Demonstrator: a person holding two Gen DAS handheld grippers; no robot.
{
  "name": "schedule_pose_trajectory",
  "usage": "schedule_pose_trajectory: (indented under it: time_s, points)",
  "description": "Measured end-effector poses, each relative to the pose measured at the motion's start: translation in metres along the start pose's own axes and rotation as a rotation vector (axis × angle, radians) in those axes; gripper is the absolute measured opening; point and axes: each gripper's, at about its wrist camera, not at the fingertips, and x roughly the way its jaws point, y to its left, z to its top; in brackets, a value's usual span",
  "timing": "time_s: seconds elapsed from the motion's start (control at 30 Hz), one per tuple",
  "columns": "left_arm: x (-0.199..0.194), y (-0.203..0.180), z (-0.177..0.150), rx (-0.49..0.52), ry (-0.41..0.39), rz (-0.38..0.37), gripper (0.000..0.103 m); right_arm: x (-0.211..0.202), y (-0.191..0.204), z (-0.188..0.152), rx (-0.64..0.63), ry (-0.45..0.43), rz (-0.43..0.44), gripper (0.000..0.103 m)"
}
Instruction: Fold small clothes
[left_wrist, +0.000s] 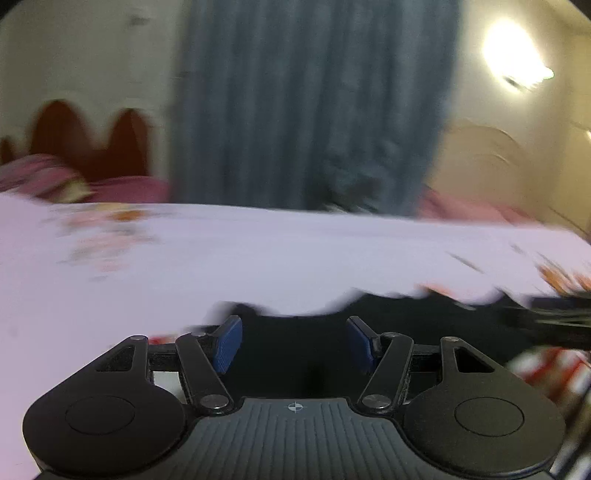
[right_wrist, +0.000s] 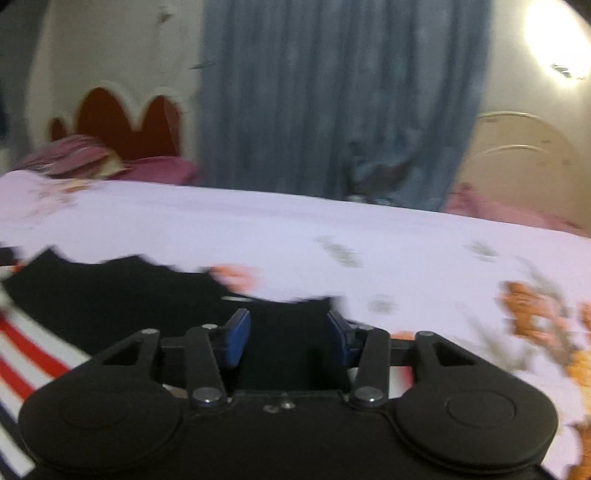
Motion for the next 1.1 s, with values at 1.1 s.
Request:
schedule_pose_trajectory:
  time_s: [1.1]
  points:
    - [-0.045, -0.006, -0.064, 0.105, 0.090, 0.104, 0.070, -0.044, 0.001, -0.049, -0.015, 0.096, -0.137, 0.058]
